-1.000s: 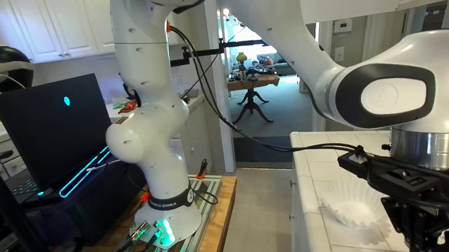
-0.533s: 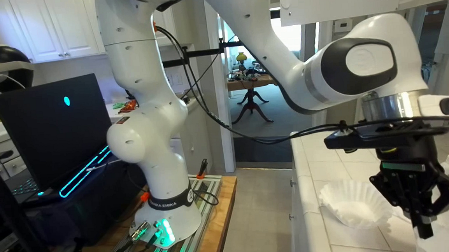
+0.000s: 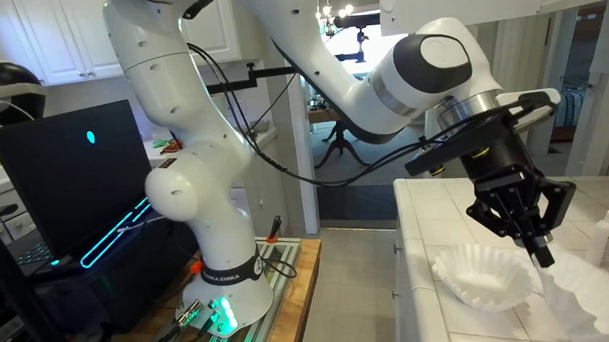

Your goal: Stack the coffee filter on the right onto the on the left

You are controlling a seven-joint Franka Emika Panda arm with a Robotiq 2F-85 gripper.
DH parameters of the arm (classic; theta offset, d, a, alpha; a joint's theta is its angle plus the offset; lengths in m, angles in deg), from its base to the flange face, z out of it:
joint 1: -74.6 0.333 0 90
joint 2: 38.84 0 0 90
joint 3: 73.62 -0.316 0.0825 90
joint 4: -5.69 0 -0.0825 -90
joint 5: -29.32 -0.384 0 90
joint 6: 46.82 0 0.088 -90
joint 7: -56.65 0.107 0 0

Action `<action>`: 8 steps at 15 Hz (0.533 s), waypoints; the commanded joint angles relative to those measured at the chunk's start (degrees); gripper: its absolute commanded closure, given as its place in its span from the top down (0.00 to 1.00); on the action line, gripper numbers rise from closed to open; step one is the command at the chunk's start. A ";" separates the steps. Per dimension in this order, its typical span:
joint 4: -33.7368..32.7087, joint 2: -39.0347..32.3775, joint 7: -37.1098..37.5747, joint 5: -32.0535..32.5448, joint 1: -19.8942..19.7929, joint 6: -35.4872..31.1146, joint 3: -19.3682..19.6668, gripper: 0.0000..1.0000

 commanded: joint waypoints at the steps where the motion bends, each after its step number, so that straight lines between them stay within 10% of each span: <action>1: 5.52 5.51 1.44 4.72 1.08 -2.11 -1.35 0.00; 8: 11.13 9.86 1.69 10.22 3.26 -5.76 -3.17 0.00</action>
